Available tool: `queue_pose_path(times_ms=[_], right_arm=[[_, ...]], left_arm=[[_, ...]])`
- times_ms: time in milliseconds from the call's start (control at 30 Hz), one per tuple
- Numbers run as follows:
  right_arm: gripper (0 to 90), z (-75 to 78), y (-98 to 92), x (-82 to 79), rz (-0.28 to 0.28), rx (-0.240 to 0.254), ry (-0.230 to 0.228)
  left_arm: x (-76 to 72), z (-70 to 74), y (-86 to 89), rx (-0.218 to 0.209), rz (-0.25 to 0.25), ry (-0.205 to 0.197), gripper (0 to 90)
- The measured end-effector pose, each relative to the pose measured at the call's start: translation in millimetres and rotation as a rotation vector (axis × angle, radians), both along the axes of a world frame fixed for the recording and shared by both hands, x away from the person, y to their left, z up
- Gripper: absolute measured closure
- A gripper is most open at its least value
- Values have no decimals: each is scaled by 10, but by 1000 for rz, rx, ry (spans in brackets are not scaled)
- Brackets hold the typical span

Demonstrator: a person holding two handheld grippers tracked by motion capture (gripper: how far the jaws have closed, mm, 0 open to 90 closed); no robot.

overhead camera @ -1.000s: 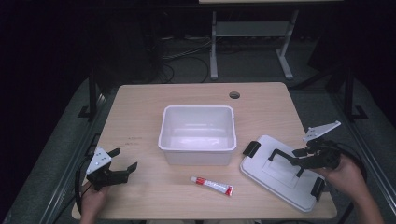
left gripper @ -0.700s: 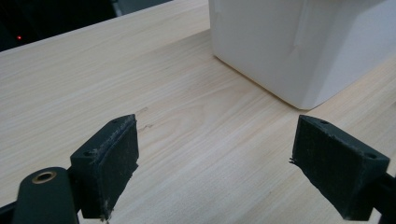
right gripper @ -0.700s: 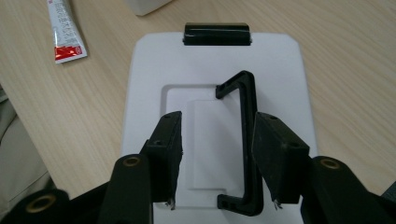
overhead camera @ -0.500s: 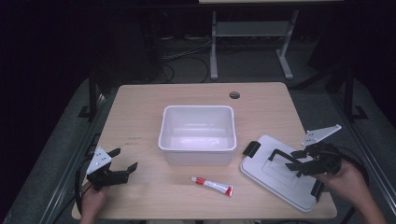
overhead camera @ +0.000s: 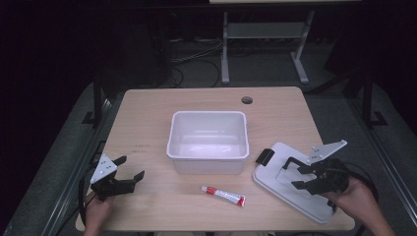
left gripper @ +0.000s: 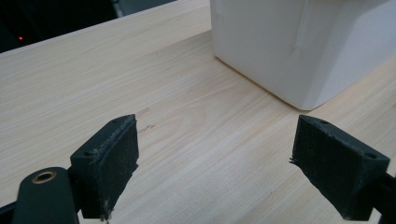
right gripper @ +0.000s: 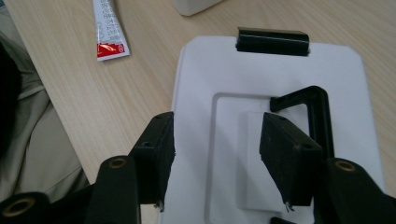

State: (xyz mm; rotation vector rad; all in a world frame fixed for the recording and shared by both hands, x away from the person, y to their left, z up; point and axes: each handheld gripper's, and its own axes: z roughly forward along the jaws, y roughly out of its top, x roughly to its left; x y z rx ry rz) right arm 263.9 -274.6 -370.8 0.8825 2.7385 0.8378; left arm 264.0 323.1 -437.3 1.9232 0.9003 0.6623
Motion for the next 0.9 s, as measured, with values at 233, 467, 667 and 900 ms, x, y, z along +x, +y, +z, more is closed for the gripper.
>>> queue_pose_path(times_ms=[233, 467, 667, 900], right_arm=[[422, -35, 128, -44, 22, -1, 5], [415, -91, 273, -72, 51, 2, 10], [412, -152, 417, -82, 82, 2, 14], [408, -230, 536, -77, 108, 7, 20]], left_arm=[[-1, 2, 2, -2, 1, 0, 138], [1, 2, 1, 1, 0, 1, 138], [0, 2, 3, -2, 2, 0, 138], [-1, 4, 9, -1, 2, -2, 138]])
